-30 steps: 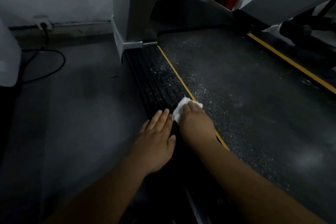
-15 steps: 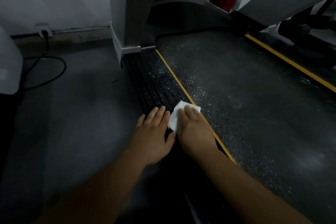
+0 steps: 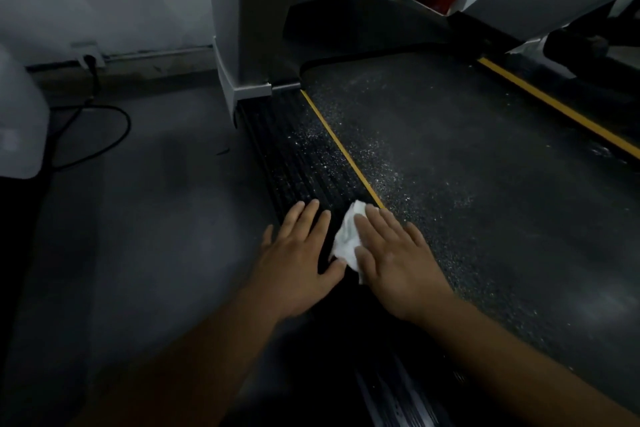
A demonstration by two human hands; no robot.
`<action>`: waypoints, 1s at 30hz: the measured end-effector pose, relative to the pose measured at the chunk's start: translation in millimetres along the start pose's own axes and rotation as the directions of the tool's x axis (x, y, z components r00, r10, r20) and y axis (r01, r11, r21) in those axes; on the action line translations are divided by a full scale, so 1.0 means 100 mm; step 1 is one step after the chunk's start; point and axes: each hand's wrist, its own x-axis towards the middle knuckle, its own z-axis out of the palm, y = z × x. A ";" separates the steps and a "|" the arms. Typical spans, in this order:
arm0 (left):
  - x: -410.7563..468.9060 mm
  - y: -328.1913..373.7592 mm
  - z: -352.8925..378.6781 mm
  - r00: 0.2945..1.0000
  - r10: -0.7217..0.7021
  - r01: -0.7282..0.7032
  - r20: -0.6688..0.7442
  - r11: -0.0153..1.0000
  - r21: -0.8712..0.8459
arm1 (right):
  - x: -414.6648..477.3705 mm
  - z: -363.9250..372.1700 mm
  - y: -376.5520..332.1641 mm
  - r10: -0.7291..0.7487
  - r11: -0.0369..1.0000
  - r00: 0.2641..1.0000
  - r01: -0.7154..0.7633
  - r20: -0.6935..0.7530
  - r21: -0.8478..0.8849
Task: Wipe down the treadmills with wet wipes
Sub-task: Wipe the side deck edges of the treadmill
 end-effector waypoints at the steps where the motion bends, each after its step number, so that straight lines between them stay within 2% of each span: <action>1: 0.01 0.00 0.00 1.000 0.000 0.000 -0.002 1.000 0.004 | 0.15 -0.01 -0.01 0.025 1.000 1.000 -0.024 -0.012 0.013; 4: 0.00 -0.01 -0.01 1.000 0.007 -0.007 0.007 1.000 0.005 | 0.44 -0.04 -0.13 0.063 0.998 0.998 -0.063 -0.004 -0.005; 7: 0.00 -0.01 -0.02 1.000 0.014 -0.014 0.000 1.000 -0.001 | 0.09 -0.03 -0.11 -0.045 0.999 0.999 0.044 -0.020 -0.015; 9: 0.01 -0.01 -0.01 1.000 0.013 -0.013 0.002 1.000 -0.009 | -0.13 -0.03 -0.03 -0.061 0.998 0.998 0.061 0.008 -0.005; 15: 0.00 -0.03 -0.02 0.999 0.027 -0.028 0.025 1.000 0.004 | 0.55 -0.01 -0.23 0.101 0.995 0.995 -0.101 0.006 0.023; 19: -0.01 -0.03 -0.06 0.998 0.036 -0.035 0.052 0.999 -0.014 | -0.03 0.02 -0.10 -0.071 0.997 0.996 0.073 -0.055 0.034; 22: 0.02 -0.02 -0.07 0.995 0.028 -0.029 0.093 1.000 0.012 | 0.14 -0.04 0.04 -0.007 0.999 1.000 0.007 -0.004 0.051; 25: 0.00 -0.04 -0.12 0.988 0.041 -0.045 0.151 0.999 0.027 | 0.53 -0.04 -0.15 0.088 0.996 0.996 -0.088 -0.004 0.032; 28: 0.01 -0.05 -0.17 0.981 0.056 -0.062 0.187 0.998 0.029 | 0.26 -0.05 -0.17 -0.067 0.998 0.998 0.067 -0.013 0.008; 30: 0.00 -0.06 -0.16 0.979 0.052 -0.061 0.197 0.997 0.041 | -0.04 -0.03 -0.03 -0.114 0.993 0.993 0.115 -0.016 0.028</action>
